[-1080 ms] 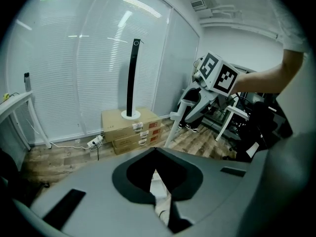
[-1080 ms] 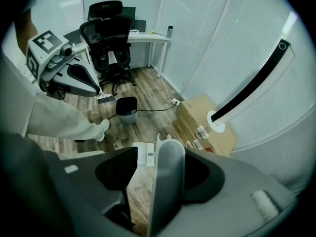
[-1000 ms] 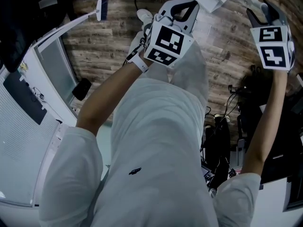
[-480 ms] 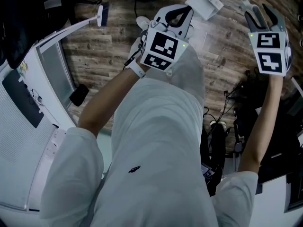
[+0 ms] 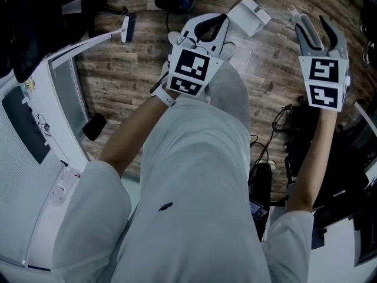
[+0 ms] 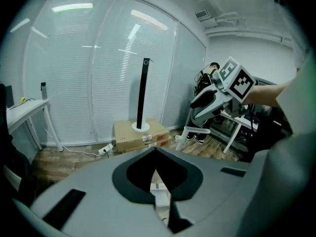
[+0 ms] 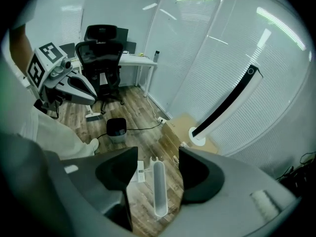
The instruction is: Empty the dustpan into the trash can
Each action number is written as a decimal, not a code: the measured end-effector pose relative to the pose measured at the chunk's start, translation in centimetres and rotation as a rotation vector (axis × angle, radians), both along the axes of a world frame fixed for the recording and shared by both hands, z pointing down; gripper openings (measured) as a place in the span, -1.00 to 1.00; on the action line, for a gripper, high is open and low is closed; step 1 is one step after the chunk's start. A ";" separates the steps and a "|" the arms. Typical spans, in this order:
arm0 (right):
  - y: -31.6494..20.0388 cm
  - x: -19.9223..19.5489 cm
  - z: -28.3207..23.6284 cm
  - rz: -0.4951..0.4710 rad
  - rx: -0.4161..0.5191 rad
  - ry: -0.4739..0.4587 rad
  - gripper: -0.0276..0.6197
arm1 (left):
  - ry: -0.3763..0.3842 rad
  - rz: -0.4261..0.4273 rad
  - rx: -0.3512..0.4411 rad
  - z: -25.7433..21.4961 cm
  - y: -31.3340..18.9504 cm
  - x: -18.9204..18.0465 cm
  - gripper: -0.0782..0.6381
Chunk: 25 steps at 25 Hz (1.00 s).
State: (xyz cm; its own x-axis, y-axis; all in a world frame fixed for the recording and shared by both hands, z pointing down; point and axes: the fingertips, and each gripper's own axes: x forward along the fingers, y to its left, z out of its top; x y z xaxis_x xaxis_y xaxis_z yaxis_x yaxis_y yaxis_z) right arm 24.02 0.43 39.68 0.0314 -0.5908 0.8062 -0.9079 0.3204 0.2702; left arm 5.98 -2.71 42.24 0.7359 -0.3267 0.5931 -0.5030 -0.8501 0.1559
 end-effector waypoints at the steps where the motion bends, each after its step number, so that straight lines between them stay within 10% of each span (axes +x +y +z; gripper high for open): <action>1: 0.0 -0.3 -0.6 0.005 0.011 -0.010 -0.08 | 0.003 -0.007 0.000 -0.4 -0.1 -0.2 -0.76; 25: 2.7 -3.5 -10.6 0.140 0.280 -0.162 -0.40 | 0.095 -0.147 0.104 -13.8 -2.3 -5.0 -0.76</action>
State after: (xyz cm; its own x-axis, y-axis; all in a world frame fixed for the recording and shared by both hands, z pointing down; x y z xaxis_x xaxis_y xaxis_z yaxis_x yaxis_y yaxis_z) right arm 20.55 3.14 29.06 0.0131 -0.7887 0.6146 -0.9761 0.1232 0.1789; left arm 1.01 -4.99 28.41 0.7267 -0.4903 0.4811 -0.6099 -0.7827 0.1236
